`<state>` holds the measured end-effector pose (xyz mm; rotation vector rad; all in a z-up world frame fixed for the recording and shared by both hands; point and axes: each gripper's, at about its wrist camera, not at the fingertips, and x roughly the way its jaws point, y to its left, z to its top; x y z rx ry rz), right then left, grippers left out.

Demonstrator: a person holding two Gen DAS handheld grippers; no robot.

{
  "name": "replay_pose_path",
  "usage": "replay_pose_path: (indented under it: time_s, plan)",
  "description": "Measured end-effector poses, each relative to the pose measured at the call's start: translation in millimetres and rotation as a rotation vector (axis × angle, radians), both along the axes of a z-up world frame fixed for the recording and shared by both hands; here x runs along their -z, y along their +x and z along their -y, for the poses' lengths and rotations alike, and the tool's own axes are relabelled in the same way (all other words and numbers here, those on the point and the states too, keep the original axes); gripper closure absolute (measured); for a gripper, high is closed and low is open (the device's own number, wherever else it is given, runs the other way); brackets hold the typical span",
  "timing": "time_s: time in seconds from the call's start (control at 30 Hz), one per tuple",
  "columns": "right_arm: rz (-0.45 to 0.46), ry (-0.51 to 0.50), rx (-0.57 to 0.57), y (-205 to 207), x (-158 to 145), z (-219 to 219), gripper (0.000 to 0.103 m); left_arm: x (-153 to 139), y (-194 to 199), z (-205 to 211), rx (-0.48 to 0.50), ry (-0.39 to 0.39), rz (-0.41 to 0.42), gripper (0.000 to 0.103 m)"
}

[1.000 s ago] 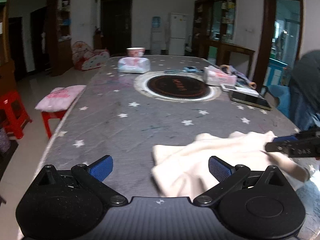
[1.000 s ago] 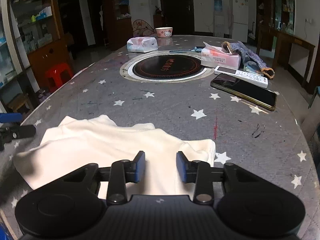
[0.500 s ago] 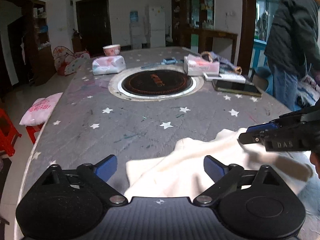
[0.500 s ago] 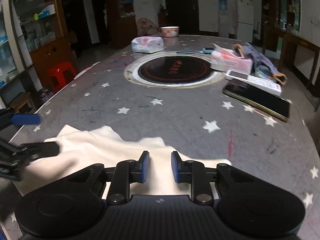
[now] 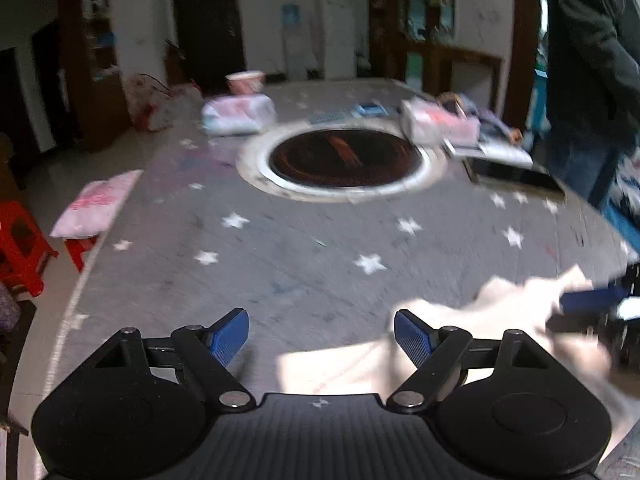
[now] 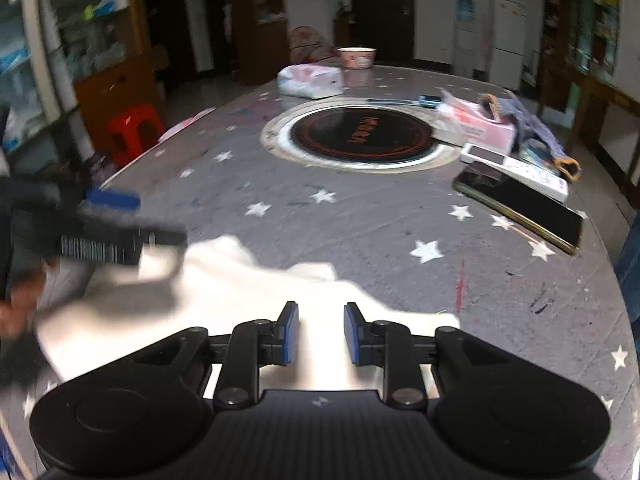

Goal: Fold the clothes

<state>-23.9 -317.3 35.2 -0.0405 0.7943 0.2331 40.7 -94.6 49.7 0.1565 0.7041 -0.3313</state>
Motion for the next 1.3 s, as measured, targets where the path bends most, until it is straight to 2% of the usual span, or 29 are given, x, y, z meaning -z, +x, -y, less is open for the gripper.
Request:
replay_pose_path:
  time_s: [0.2, 0.37, 0.57, 0.7, 0.9, 1.0, 1.1, 1.2, 1.3]
  plan:
    - [0.002, -0.007, -0.004, -7, 4, -8, 0.079, -12, -47, -27, 0.045, -0.020, 0.041, 0.022]
    - [-0.012, -0.009, -0.031, -12, 7, -15, 0.079, 2, -70, -29, 0.065, -0.002, 0.021, 0.022]
    - [0.001, -0.003, -0.035, -29, 0, -14, 0.077, 18, -71, -35, 0.040, 0.032, 0.005, 0.021]
    - [-0.015, -0.002, -0.031, -34, 6, -11, 0.076, 26, -66, -36, 0.027, 0.042, -0.013, 0.020]
    - [0.012, 0.009, -0.037, -50, -7, -8, 0.076, 3, -69, -34, 0.005, 0.024, 0.038, 0.020]
    - [0.022, 0.008, -0.061, -62, -13, -9, 0.076, -9, -76, -26, 0.036, -0.001, 0.071, 0.020]
    - [0.014, -0.002, -0.067, -73, -14, -11, 0.076, -9, -81, -14, 0.089, -0.014, 0.066, 0.020]
    - [0.001, -0.011, -0.051, -82, -10, -9, 0.076, 0, -80, -4, 0.112, 0.011, 0.057, 0.020]
    - [-0.029, 0.001, -0.020, -84, 1, -4, 0.075, 17, -74, -2, 0.105, 0.028, 0.007, 0.020]
